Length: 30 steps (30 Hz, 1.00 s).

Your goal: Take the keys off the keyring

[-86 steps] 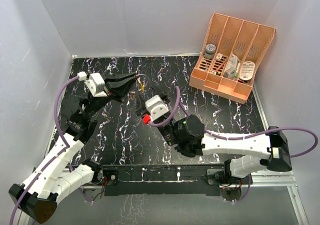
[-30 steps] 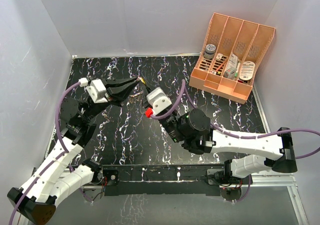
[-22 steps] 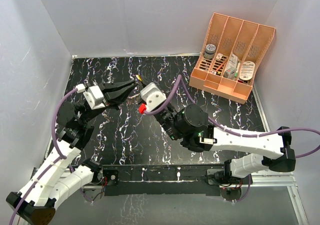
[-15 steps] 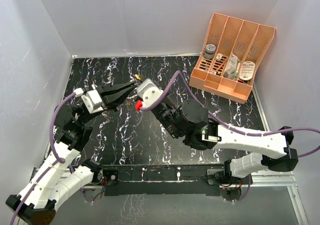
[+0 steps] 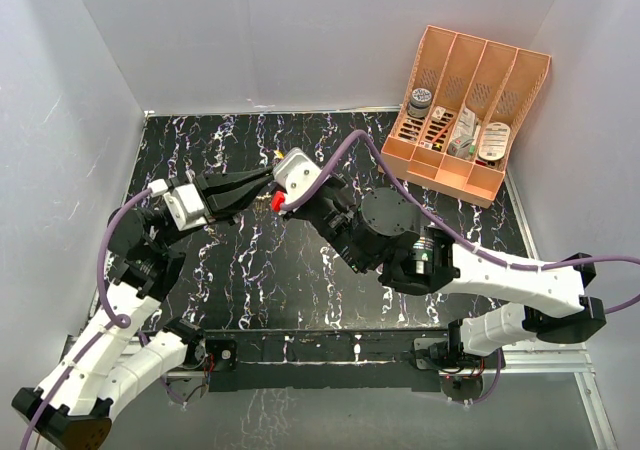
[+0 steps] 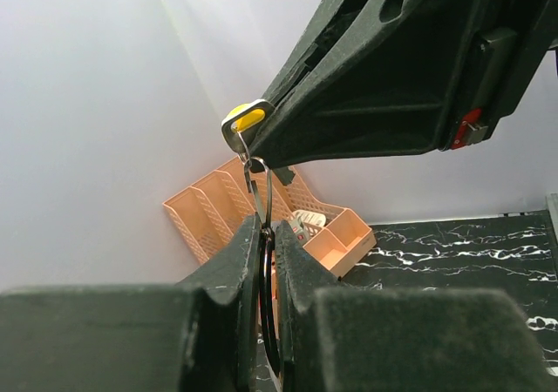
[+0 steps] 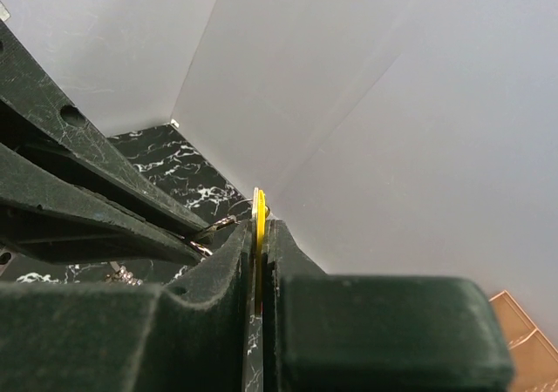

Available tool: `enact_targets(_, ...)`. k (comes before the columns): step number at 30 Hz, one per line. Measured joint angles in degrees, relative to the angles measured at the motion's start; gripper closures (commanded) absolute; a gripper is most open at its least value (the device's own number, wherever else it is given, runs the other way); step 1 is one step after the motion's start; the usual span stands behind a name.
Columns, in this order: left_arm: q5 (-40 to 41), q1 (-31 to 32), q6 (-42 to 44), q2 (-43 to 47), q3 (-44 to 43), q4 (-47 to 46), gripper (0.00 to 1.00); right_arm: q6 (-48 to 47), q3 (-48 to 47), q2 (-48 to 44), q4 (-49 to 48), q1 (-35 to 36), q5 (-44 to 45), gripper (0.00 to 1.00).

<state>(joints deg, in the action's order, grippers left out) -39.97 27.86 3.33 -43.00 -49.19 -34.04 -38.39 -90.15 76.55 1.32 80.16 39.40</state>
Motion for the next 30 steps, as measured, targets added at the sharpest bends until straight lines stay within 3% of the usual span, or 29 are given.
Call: enact_targets(30, -10.6, -0.02, -10.95, -6.51, -1.79, -12.68, 1.0, 8.83, 0.68, -5.95, 10.58, 0.0, -2.91, 1.0)
